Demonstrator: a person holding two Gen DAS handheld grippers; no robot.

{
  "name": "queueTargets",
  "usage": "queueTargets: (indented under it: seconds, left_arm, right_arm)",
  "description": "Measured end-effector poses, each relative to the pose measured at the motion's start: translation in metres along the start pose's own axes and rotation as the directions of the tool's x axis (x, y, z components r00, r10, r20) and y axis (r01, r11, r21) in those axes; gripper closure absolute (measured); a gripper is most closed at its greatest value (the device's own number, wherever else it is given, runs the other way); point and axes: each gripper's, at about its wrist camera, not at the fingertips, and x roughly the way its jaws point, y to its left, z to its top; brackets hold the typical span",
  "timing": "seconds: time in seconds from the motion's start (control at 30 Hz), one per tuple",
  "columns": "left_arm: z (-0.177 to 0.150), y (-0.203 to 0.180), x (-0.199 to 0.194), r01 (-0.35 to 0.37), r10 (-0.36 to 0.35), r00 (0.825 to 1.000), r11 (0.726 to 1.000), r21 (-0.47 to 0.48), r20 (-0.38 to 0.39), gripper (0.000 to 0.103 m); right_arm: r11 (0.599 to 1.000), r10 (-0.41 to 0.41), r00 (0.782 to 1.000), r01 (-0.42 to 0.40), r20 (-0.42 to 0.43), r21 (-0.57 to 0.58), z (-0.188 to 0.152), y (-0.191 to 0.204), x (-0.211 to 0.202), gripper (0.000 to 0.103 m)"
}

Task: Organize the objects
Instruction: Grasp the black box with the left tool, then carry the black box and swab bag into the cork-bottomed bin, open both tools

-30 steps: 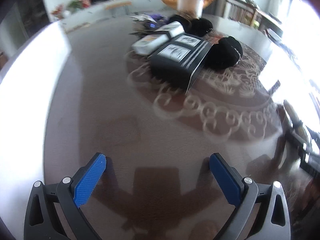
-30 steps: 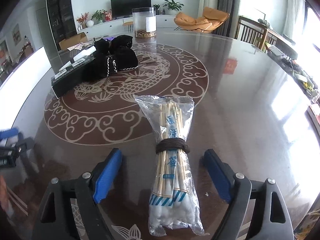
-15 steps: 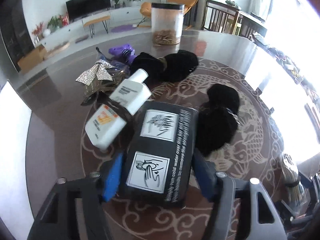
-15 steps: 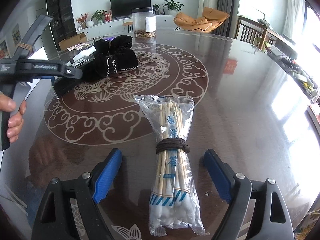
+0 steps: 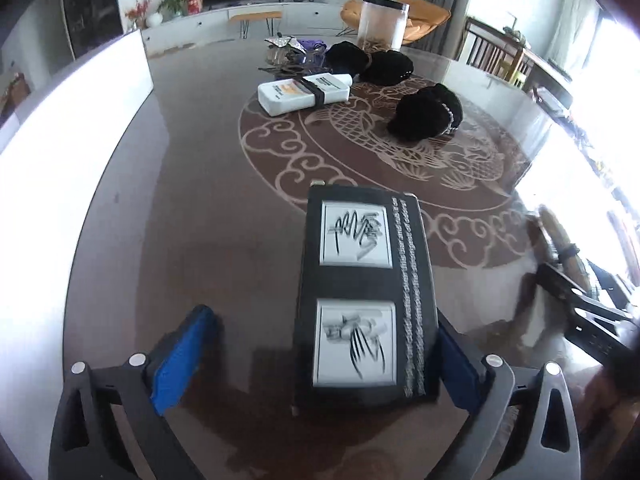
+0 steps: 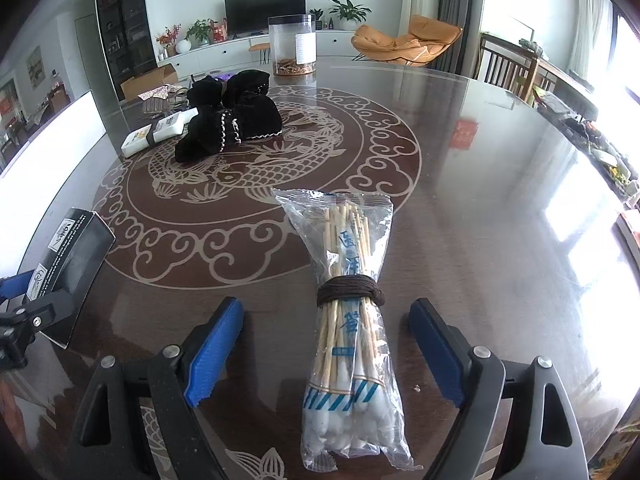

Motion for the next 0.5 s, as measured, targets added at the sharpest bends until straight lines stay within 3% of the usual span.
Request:
queueTargets:
  seconds: [0.07,0.1,0.5]
  left_arm:
    - [0.004,-0.01,0.006,-0.042,0.041,0.999,0.997,0.062,0.012,0.0]
    - [0.003,-0.012,0.007,-0.029,0.027,0.999,0.997,0.073,0.039,0.0]
    - [0.003,-0.012,0.014,-0.029,0.025,0.998,0.997,0.065,0.055,0.0]
  right_arm:
    - [1.0,0.001,1.0,-0.001,0.0,-0.001,0.0,-0.001,-0.001,0.017]
    - [1.0,0.0,1.0,0.0,0.0,0.0,-0.001,0.0,-0.001,0.017]
    - [1.0,-0.001,1.0,0.001,0.0,0.004,0.0,-0.002,-0.002,0.016]
